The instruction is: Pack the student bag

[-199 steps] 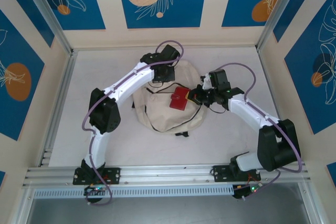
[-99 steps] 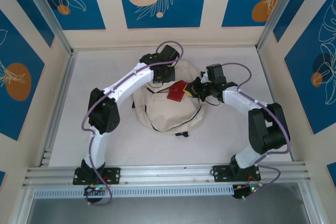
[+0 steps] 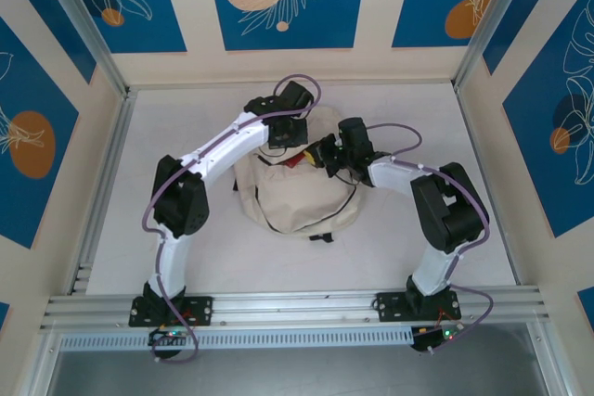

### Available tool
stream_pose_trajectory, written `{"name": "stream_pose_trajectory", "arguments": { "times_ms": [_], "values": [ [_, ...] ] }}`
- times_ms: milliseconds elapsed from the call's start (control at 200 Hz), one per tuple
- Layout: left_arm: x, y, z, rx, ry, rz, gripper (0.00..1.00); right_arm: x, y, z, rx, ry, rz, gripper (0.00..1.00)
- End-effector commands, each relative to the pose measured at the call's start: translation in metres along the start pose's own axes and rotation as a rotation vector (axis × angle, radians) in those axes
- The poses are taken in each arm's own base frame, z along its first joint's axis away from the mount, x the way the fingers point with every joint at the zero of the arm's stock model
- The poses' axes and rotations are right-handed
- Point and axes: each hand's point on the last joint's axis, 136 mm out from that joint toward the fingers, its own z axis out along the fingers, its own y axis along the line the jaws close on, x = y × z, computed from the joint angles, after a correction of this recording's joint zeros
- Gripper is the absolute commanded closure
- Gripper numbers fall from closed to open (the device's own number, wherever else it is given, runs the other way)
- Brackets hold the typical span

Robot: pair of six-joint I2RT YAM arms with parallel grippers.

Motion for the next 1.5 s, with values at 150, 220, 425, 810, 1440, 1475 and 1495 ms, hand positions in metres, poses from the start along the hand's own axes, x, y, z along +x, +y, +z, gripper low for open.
{"name": "stream_pose_trajectory", "arguments": {
  "times_ms": [150, 220, 425, 810, 1440, 1475, 1495],
  "values": [
    [-0.011, -0.009, -0.032, 0.102, -0.028, -0.019, 0.82, -0.006, 0.029, 0.011, -0.111, -0.056, 0.045, 1.00],
    [-0.016, -0.009, -0.039, 0.123, -0.041, -0.005, 0.74, 0.000, 0.028, 0.019, -0.119, -0.034, 0.058, 0.98],
    [-0.020, 0.014, -0.055, 0.120, -0.058, -0.024, 0.54, 0.016, 0.034, 0.034, -0.128, -0.025, 0.063, 0.93],
    [-0.004, 0.099, -0.073, 0.053, -0.109, -0.184, 0.27, 0.047, 0.020, 0.013, -0.092, 0.099, 0.045, 0.56],
    [0.054, 0.240, -0.084, -0.134, -0.187, -0.439, 0.11, 0.083, -0.006, -0.048, 0.515, 0.026, -0.861, 0.40],
    [0.058, 0.243, -0.083, -0.139, -0.180, -0.445, 0.09, 0.085, -0.001, -0.042, 0.539, 0.034, -0.924, 0.40],
    [0.060, 0.245, -0.082, -0.143, -0.176, -0.447, 0.08, 0.088, 0.001, -0.038, 0.557, 0.044, -0.963, 0.40]
  ]
}}
